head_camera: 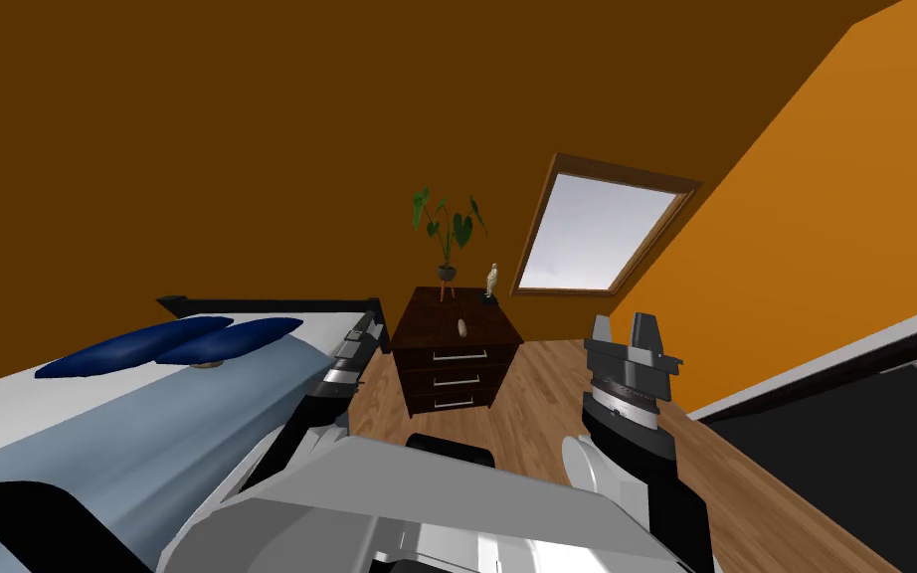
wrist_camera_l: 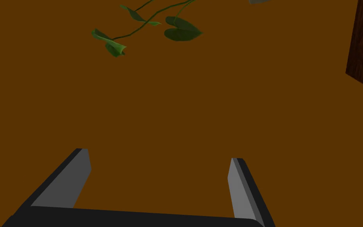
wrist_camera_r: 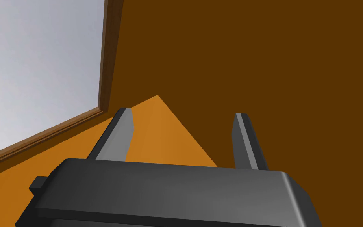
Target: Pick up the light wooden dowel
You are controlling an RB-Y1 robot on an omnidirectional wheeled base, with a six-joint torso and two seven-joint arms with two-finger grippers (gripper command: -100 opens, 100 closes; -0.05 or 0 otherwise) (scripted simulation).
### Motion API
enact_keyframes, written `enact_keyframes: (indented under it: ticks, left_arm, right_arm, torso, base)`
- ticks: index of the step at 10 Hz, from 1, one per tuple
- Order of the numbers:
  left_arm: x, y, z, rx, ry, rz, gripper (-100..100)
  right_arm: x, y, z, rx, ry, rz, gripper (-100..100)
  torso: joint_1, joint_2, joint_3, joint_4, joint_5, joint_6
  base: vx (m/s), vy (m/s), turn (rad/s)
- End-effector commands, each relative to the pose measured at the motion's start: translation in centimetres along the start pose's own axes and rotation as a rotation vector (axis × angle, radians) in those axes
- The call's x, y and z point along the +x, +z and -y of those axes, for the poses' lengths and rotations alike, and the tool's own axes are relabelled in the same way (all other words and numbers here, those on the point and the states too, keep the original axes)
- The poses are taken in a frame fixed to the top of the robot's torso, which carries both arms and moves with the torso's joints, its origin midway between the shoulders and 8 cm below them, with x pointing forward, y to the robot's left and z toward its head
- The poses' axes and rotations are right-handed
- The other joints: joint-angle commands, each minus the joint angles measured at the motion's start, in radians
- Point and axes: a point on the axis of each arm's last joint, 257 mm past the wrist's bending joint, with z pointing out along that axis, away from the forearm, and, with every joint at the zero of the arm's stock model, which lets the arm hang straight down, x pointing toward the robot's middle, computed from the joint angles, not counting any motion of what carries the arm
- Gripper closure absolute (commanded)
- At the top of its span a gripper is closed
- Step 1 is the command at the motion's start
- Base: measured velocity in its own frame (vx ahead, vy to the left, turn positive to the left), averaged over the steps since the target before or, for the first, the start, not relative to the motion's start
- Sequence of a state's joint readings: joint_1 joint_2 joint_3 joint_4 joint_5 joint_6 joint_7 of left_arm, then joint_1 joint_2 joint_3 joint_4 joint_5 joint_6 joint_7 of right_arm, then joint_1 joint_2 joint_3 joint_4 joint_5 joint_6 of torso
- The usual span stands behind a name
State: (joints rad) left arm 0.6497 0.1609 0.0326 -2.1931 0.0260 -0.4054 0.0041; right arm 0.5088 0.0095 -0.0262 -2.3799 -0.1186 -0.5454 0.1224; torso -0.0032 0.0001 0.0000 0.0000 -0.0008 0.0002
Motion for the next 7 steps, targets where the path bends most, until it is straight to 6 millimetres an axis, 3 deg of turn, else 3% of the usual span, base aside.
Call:
enact_keyframes:
  ticks: [1, 3, 6, 7]
  left_arm:
    - [-0.4, -0.4, -0.5, -0.015, 0.004, -0.013, -100]
    - [-1.8, -2.5, -2.5, -0.086, 0.003, -0.039, -100]
    - [-2.5, -3.5, -3.4, -0.126, 0.011, -0.066, -100]
    - [-3.4, -4.7, -4.4, -0.167, 0.008, -0.076, -100]
  right_arm:
    - [0.0, 0.0, 0.0, 0.0, 0.0, 0.0, 0]
    - [0.0, 0.0, 0.0, 0.0, 0.0, 0.0, 0]
    - [0.0, 0.0, 0.0, 0.0, 0.0, 0.0, 0]
    - [0.0, 0.0, 0.0, 0.0, 0.0, 0.0, 0]
  torso:
    - [0.0, 0.0, 0.0, 0.0, 0.0, 0.0]
    - [0.0, 0.001, 0.0, 0.0, 0.0, 0.0]
    - [-0.003, 0.0, 0.0, 0.0, -0.001, 0.0]
    - [-0.001, 0.0, 0.0, 0.0, 0.0, 0.0]
  base:
    - [0.001, -0.042, -0.057]
    - [0.004, -0.088, -0.152]
    - [0.006, -0.081, -0.086]
    - [0.008, -0.073, -0.141]
